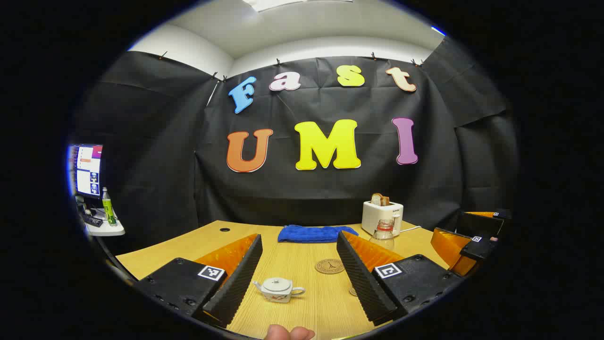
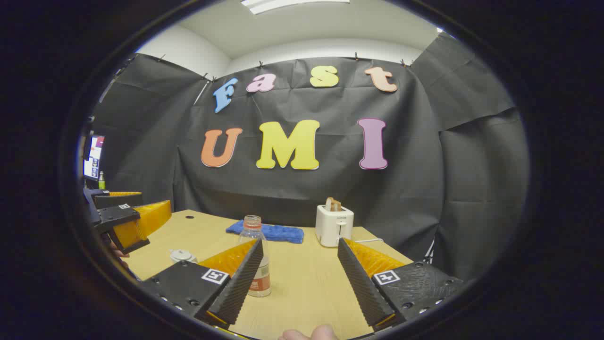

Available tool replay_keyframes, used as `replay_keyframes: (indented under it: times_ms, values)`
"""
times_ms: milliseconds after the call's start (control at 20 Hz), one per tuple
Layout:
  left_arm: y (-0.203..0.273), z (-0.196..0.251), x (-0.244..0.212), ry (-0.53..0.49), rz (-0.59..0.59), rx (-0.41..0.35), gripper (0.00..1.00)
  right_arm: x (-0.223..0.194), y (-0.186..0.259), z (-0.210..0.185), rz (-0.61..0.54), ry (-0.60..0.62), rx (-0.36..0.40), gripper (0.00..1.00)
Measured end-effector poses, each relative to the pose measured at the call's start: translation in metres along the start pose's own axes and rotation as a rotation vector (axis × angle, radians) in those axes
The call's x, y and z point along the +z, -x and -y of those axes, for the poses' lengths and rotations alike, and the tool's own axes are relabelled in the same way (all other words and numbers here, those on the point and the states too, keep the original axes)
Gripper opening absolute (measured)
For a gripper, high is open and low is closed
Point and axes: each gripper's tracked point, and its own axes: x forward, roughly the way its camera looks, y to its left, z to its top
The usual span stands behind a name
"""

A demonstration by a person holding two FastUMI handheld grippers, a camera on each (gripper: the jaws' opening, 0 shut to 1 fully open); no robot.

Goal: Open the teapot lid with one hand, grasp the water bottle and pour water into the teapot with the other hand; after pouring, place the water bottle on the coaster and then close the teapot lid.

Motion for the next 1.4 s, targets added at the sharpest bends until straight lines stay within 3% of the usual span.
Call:
replay_keyframes:
  times_ms: [500,550,600,1400]
  values:
    - [0.0001,0.0038,-0.0018,-0.016,-0.008,-0.014,0.99,-0.0022,0.0014,0.0018,-0.01,-0.007,-0.005,0.97]
    - [0.0002,0.0042,-0.0018,-0.019,-0.008,-0.014,0.95,-0.0016,0.0016,0.0028,-0.009,-0.007,-0.009,0.97]
    - [0.0011,0.0046,-0.0011,-0.021,-0.008,-0.016,0.99,-0.0016,0.0015,0.0023,-0.008,-0.006,-0.01,0.95]
    - [0.0012,0.0031,-0.0033,-0.029,-0.011,-0.023,0.99,-0.007,0.003,-0.0042,-0.011,-0.007,-0.005,0.97]
